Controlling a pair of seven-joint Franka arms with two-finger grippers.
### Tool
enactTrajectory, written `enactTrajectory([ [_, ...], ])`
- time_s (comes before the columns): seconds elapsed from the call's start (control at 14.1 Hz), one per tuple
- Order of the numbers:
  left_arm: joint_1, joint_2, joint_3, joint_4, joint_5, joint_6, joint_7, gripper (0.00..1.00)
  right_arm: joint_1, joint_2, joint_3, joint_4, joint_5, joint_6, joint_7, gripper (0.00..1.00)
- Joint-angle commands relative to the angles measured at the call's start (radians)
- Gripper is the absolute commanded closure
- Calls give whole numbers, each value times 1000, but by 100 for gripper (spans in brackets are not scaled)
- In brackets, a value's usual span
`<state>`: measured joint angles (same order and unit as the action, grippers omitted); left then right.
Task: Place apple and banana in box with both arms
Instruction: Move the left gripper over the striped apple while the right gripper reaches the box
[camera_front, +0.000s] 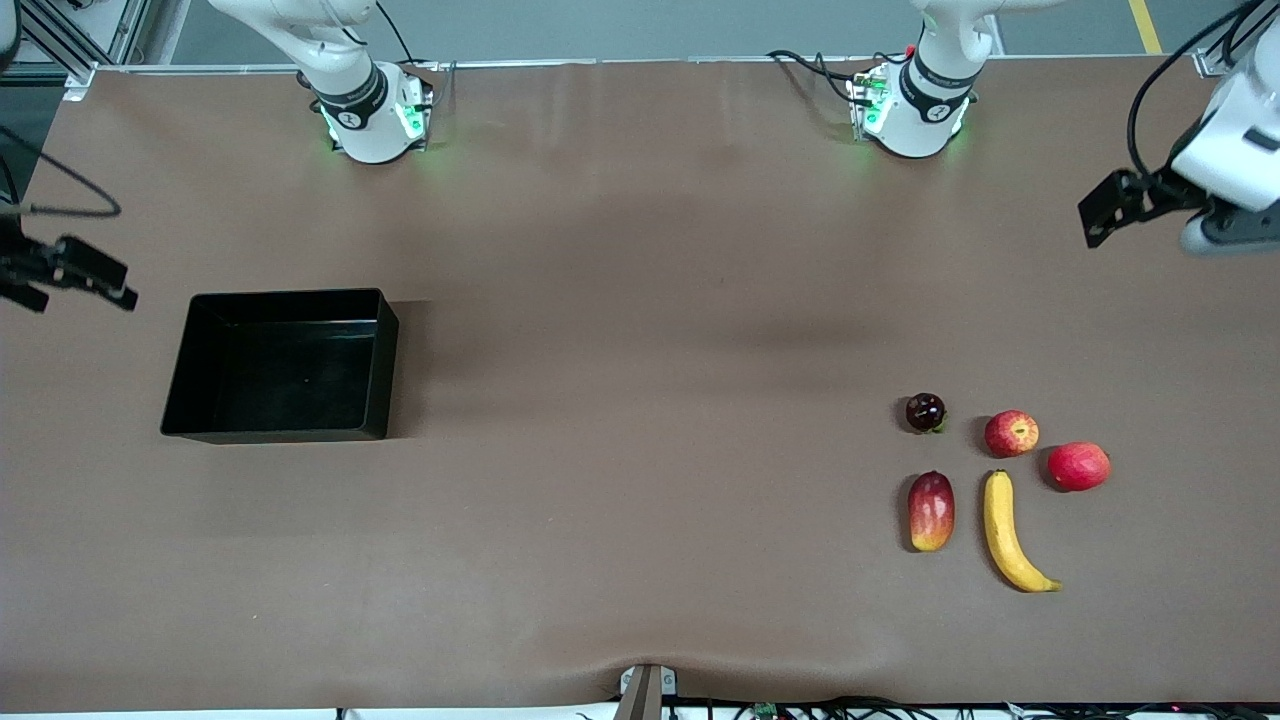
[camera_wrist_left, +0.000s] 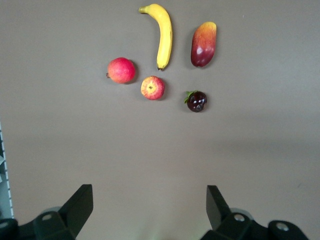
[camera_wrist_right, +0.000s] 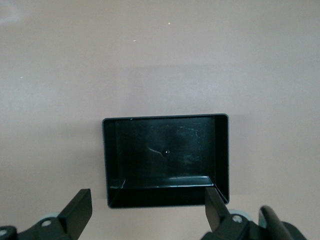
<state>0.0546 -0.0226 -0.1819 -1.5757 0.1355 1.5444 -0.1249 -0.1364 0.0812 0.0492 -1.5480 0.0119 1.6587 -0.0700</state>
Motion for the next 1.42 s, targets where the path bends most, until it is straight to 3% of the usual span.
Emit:
enactTrajectory([
  [0.0, 8, 27, -4, -58, 13, 126, 11, 0, -35, 124, 9, 20, -6, 9, -4, 0],
  [0.43, 57, 49, -4, -357, 26, 566, 24, 0, -167, 255, 12, 14, 0, 67, -27, 0],
  [0.64, 83, 95, -4, -412, 30, 663, 68, 0, -184, 265, 8, -49, -6, 81, -16, 0],
  [0.85, 145, 168, -5, -470, 27, 844, 206, 0, -271, 351, 8, -70, -4, 228, -81, 0],
  [0.99, 146, 225, -4, -471, 30, 894, 263, 0, -308, 394, 8, -78, -4, 266, -180, 0],
  [1.35, 183, 334, -4, -460, 30, 953, 425, 0, -322, 387, 11, -236, 2, 394, -234, 0],
])
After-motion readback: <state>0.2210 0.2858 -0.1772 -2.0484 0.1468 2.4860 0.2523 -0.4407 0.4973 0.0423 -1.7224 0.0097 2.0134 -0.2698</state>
